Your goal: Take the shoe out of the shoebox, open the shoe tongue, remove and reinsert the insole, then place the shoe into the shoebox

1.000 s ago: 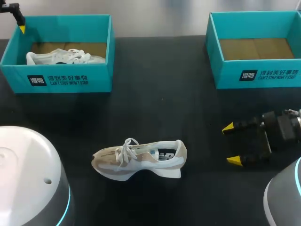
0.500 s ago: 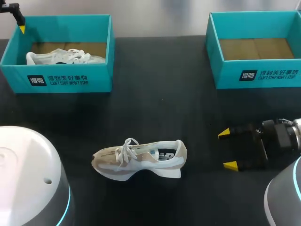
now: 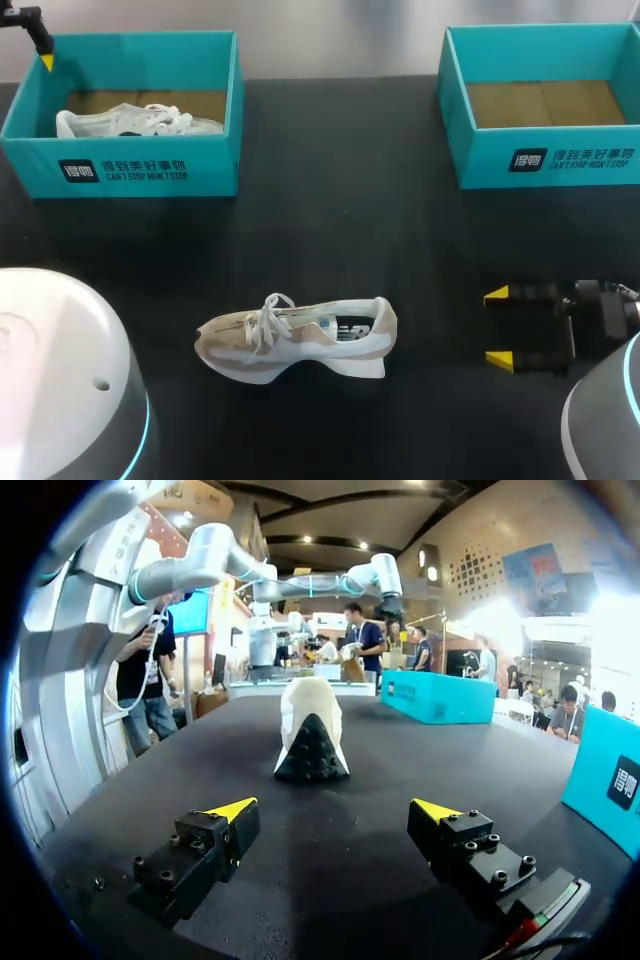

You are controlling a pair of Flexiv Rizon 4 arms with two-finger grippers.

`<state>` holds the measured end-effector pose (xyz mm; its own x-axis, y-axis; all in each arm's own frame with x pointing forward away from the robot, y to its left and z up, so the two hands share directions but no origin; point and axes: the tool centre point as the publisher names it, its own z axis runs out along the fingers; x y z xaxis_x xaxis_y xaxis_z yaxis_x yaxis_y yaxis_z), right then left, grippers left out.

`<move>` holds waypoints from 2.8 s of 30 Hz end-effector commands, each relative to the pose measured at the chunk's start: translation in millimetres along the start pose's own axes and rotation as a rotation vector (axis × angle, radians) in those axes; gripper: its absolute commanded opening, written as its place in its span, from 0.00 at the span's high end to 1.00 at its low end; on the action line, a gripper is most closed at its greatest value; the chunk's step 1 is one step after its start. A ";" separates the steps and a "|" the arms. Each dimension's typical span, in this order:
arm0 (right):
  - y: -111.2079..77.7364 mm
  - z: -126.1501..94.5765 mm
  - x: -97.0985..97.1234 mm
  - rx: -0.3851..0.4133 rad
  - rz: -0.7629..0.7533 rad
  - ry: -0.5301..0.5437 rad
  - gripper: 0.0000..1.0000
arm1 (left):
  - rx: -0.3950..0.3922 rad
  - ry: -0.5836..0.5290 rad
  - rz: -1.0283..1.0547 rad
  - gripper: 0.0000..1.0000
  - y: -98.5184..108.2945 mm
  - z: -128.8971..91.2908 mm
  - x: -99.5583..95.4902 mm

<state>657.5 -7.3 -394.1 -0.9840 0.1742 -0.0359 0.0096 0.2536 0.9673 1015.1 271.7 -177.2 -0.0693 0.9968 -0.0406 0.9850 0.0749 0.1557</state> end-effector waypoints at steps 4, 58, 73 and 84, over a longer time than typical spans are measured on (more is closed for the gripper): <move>-3.3 8.9 3.0 -0.010 0.007 0.005 0.00 | -0.002 0.001 0.000 0.00 -1.5 -0.5 0.1; 28.9 120.9 21.1 0.065 0.027 -0.045 0.00 | -0.002 0.001 0.000 0.00 -1.5 -0.5 0.1; 29.5 139.9 26.2 0.062 0.036 -0.015 0.00 | -0.002 0.001 0.000 0.00 -1.5 -0.5 0.1; 33.2 151.9 28.4 0.067 0.032 -0.001 0.00 | -0.002 0.001 0.000 0.00 -1.5 -0.5 0.1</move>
<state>654.0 144.0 -399.4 -0.9828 0.1846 -0.0072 0.0501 0.3036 0.9515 1015.0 271.8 -177.2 -0.0695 0.9968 -0.0407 0.9850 0.0750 0.1557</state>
